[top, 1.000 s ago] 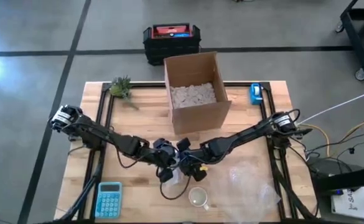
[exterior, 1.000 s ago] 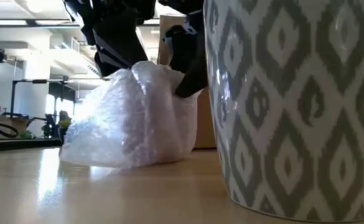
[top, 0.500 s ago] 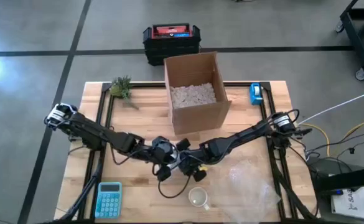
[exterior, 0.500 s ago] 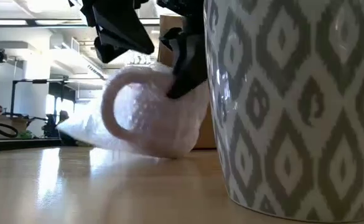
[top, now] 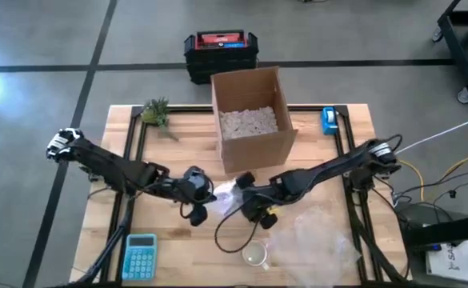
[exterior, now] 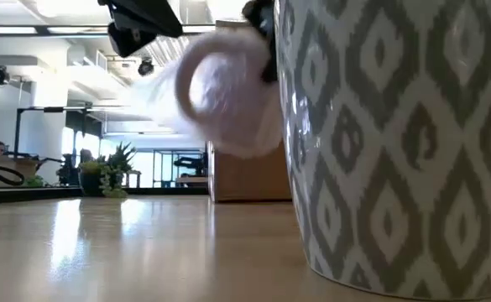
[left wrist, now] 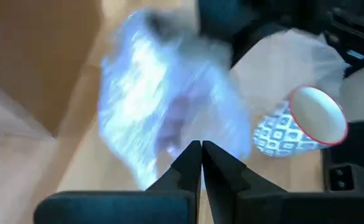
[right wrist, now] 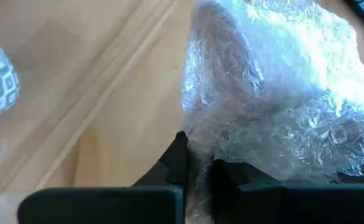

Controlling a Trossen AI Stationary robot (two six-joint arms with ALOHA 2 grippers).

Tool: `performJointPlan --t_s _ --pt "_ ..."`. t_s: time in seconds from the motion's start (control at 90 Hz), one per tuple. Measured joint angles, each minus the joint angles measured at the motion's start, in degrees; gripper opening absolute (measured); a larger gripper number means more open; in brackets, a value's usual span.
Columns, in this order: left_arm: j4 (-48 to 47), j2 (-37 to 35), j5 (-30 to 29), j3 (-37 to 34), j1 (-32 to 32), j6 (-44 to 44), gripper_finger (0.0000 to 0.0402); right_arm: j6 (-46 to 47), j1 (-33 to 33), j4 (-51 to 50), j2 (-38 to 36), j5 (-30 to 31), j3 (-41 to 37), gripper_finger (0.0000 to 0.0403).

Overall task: Wrap mug
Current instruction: Put the wrapped purple mug into the cardboard box

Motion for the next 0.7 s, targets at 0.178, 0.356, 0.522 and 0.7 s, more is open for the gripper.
performJointPlan --t_s 0.178,0.356,0.522,0.7 --pt "1.48 -1.32 -7.49 -2.28 -1.17 0.75 0.0000 1.44 -0.15 0.08 -11.17 -0.06 0.11 0.0011" --pt "11.07 -0.10 -10.70 -3.89 -0.95 4.68 0.0000 1.21 -2.95 2.59 -19.69 -0.88 0.01 0.0011" --pt "21.05 0.76 -10.74 -4.97 -0.92 13.13 0.0000 1.30 -7.26 3.57 -22.80 -4.66 1.91 0.0012" --pt "29.51 -1.32 -8.89 -5.41 -1.19 19.83 0.0000 4.37 -9.66 3.02 -22.67 -13.18 2.30 0.0012"
